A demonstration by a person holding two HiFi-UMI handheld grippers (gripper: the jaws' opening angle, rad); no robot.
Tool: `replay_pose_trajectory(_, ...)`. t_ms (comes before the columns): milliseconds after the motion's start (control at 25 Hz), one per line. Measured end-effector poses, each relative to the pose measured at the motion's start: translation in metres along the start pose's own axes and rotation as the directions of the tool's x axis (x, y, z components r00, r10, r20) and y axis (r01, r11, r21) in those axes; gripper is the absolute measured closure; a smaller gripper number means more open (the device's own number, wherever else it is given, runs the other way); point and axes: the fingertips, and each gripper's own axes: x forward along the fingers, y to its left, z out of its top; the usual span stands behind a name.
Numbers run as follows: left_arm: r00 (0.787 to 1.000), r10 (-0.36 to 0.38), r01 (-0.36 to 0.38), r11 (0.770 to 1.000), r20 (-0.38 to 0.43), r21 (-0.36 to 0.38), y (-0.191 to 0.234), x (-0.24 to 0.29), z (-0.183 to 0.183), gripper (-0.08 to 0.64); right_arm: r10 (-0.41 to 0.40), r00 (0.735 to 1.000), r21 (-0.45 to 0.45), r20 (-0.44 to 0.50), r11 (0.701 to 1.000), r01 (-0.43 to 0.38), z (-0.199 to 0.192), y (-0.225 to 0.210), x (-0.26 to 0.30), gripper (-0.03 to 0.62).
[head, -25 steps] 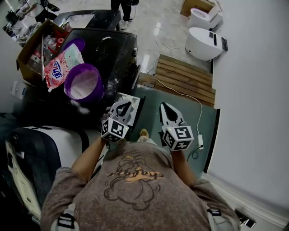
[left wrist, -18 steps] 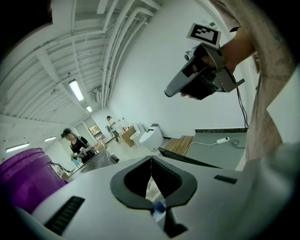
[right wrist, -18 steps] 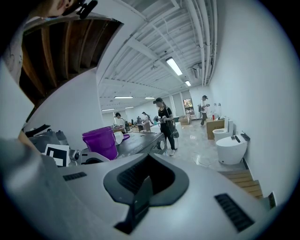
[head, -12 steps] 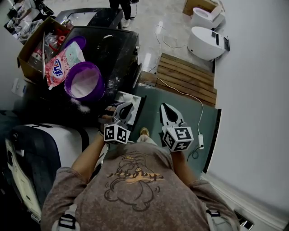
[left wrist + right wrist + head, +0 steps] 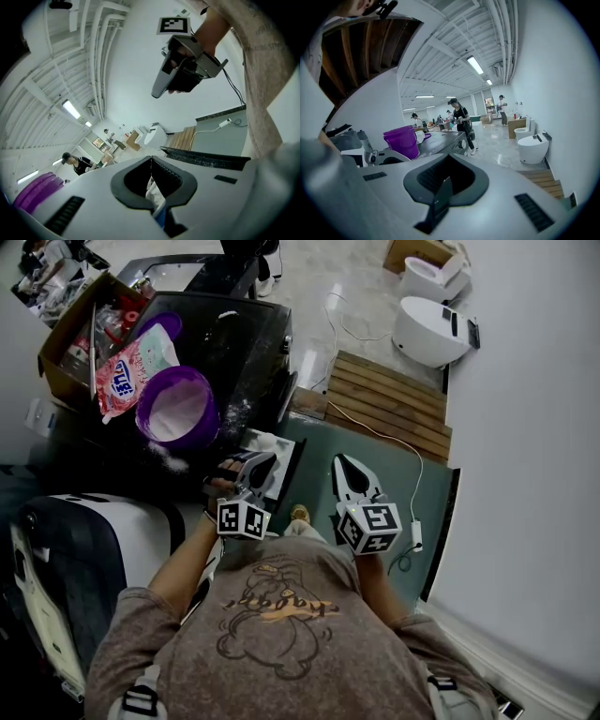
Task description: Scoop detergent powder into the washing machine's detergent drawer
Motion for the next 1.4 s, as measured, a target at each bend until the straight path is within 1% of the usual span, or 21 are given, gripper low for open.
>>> replay_pose_trajectory(40,1.0,0.004,-0.004,0.998,0.0,-0.058,0.004,0.0,-0.002,0.537,0.0,1.0,0.0,0.001,1.0,0.0,0.0,0.0,0.0,0.592)
replay_pose_trajectory(80,1.0,0.008,-0.008,0.991,-0.001,-0.13,0.009,0.0,-0.005,0.537,-0.001,1.0,0.0,0.002,1.0,0.001,0.0,0.0,0.001,0.592)
replay_pose_trajectory(120,1.0,0.015,-0.015,0.979,-0.002,-0.205,0.014,-0.001,-0.008,0.537,-0.002,1.0,-0.001,0.003,1.0,0.002,0.001,-0.001,0.001,0.591)
replay_pose_trajectory(200,0.999,0.038,-0.035,0.94,0.001,-0.339,0.026,-0.003,-0.013,0.537,-0.004,1.0,-0.003,0.005,1.0,0.004,0.002,-0.002,0.002,0.592)
replay_pose_trajectory(240,0.999,0.053,-0.047,0.914,0.004,-0.402,0.032,-0.005,-0.017,0.537,-0.004,1.0,-0.004,0.005,1.0,0.004,0.002,-0.002,0.002,0.592)
replay_pose_trajectory(280,0.998,0.068,-0.058,0.881,0.005,-0.469,0.039,-0.007,-0.02,0.537,-0.004,1.0,-0.004,0.006,1.0,0.004,0.003,-0.002,0.002,0.592)
replay_pose_trajectory(320,0.997,0.083,-0.068,0.838,0.003,-0.542,0.046,-0.009,-0.023,0.537,-0.004,1.0,-0.004,0.008,1.0,0.004,0.003,-0.002,0.003,0.592)
replay_pose_trajectory(400,0.994,0.11,-0.086,0.729,-0.007,-0.679,0.064,-0.016,-0.025,0.537,-0.003,1.0,-0.006,0.01,1.0,0.003,0.004,-0.001,0.005,0.592)
replay_pose_trajectory(440,0.992,0.127,-0.093,0.679,-0.008,-0.728,0.072,-0.02,-0.026,0.537,-0.002,1.0,-0.007,0.011,1.0,0.002,0.005,-0.001,0.005,0.592)
replay_pose_trajectory(480,0.989,0.145,-0.097,0.636,-0.005,-0.765,0.08,-0.023,-0.026,0.537,-0.002,1.0,-0.009,0.013,1.0,0.002,0.006,0.0,0.006,0.592)
replay_pose_trajectory(520,0.987,0.162,-0.096,0.599,0.003,-0.795,0.085,-0.026,-0.027,0.537,-0.001,1.0,-0.01,0.014,1.0,0.001,0.008,0.0,0.007,0.592)
replay_pose_trajectory(560,0.985,0.174,-0.09,0.567,0.012,-0.819,0.09,-0.029,-0.027,0.537,-0.001,1.0,-0.011,0.016,1.0,0.001,0.009,0.0,0.007,0.592)
replay_pose_trajectory(640,0.982,0.188,-0.075,0.517,0.027,-0.852,0.099,-0.033,-0.025,0.537,-0.001,1.0,-0.013,0.022,1.0,0.001,0.012,-0.001,0.009,0.592)
replay_pose_trajectory(680,0.98,0.196,-0.073,0.499,0.03,-0.863,0.103,-0.035,-0.025,0.537,-0.001,1.0,-0.014,0.026,1.0,0.001,0.014,-0.001,0.009,0.592)
replay_pose_trajectory(800,0.974,0.223,-0.081,0.464,0.027,-0.882,0.113,-0.043,-0.028,0.537,0.001,0.999,-0.016,0.039,1.0,0.0,0.018,-0.001,0.01,0.592)
replay_pose_trajectory(880,0.969,0.246,-0.084,0.451,0.033,-0.889,0.121,-0.051,-0.025,0.537,0.003,0.999,-0.017,0.05,1.0,-0.002,0.023,0.0,0.011,0.592)
replay_pose_trajectory(1080,0.945,0.319,-0.078,0.434,0.073,-0.897,0.141,-0.07,-0.012,0.537,0.011,0.997,-0.027,0.081,1.0,-0.009,0.037,0.003,0.011,0.592)
replay_pose_trajectory(1160,0.934,0.344,-0.07,0.435,0.094,-0.898,0.149,-0.076,-0.005,0.537,0.013,0.996,-0.032,0.092,0.999,-0.01,0.044,0.004,0.011,0.592)
replay_pose_trajectory(1240,0.929,0.356,-0.068,0.431,0.101,-0.9,0.154,-0.082,-0.001,0.537,0.013,0.995,-0.037,0.102,0.999,-0.01,0.048,0.004,0.011,0.592)
replay_pose_trajectory(1320,0.927,0.364,-0.072,0.416,0.093,-0.907,0.158,-0.087,0.001,0.537,0.013,0.994,-0.041,0.11,0.999,-0.008,0.052,0.003,0.011,0.592)
replay_pose_trajectory(1400,0.923,0.372,-0.076,0.413,0.093,-0.908,0.16,-0.089,0.001,0.537,0.009,0.993,-0.045,0.115,0.999,-0.004,0.055,0.002,0.01,0.592)
